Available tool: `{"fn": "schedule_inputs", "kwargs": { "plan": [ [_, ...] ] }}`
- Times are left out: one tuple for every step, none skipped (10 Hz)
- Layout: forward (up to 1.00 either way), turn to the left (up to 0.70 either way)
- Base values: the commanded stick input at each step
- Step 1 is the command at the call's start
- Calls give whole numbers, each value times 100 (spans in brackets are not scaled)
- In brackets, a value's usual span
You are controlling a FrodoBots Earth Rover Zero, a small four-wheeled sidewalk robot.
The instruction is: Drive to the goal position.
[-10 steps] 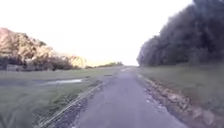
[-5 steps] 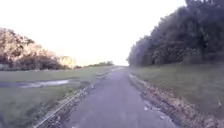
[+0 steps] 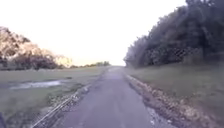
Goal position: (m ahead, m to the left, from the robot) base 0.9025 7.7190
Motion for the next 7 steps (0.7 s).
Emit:
{"fn": "schedule_inputs", "kwargs": {
  "plan": [
    [70,0],
    [70,0],
    [70,0],
    [70,0],
    [70,0],
    [70,0],
    [70,0]
  ]
}}
